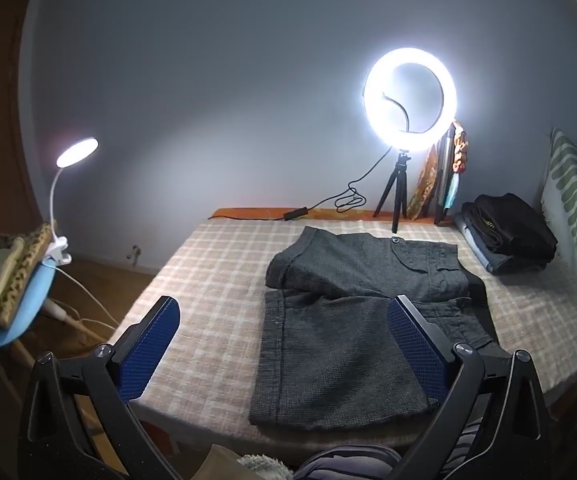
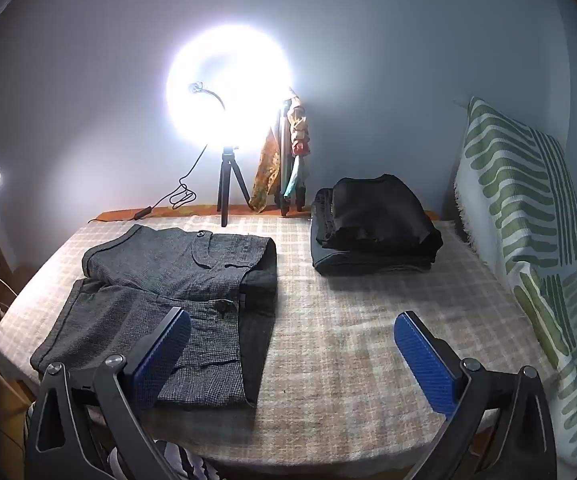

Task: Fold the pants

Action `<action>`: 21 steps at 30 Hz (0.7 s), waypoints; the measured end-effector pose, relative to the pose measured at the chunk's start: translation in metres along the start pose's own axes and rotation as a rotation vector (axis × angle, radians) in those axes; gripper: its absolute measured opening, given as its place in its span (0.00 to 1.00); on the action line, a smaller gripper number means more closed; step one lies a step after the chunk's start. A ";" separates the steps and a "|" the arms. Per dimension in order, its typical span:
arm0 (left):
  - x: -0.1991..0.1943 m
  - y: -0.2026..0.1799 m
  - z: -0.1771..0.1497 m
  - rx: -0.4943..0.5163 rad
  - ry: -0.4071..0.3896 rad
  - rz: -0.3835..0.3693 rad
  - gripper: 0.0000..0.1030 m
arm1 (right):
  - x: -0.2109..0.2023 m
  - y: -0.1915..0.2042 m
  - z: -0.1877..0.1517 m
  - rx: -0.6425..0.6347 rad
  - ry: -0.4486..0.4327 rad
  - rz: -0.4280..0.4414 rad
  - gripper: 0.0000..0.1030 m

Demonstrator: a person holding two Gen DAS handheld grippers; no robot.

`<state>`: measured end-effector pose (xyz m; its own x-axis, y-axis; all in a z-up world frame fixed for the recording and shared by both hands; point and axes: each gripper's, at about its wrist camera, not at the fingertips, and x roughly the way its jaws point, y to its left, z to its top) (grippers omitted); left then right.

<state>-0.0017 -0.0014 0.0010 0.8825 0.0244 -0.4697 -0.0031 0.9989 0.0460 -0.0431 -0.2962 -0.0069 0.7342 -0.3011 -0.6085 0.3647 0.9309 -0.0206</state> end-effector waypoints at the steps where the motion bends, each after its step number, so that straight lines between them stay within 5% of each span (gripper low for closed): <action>1: -0.001 0.000 0.000 -0.001 -0.003 0.000 1.00 | 0.000 0.000 0.000 0.000 0.001 0.001 1.00; 21: -0.004 0.001 0.003 -0.032 -0.007 -0.004 1.00 | -0.007 0.001 0.003 0.012 -0.018 -0.018 1.00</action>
<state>-0.0036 -0.0004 0.0058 0.8857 0.0200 -0.4639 -0.0144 0.9998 0.0155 -0.0464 -0.2935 -0.0002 0.7376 -0.3220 -0.5935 0.3848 0.9227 -0.0224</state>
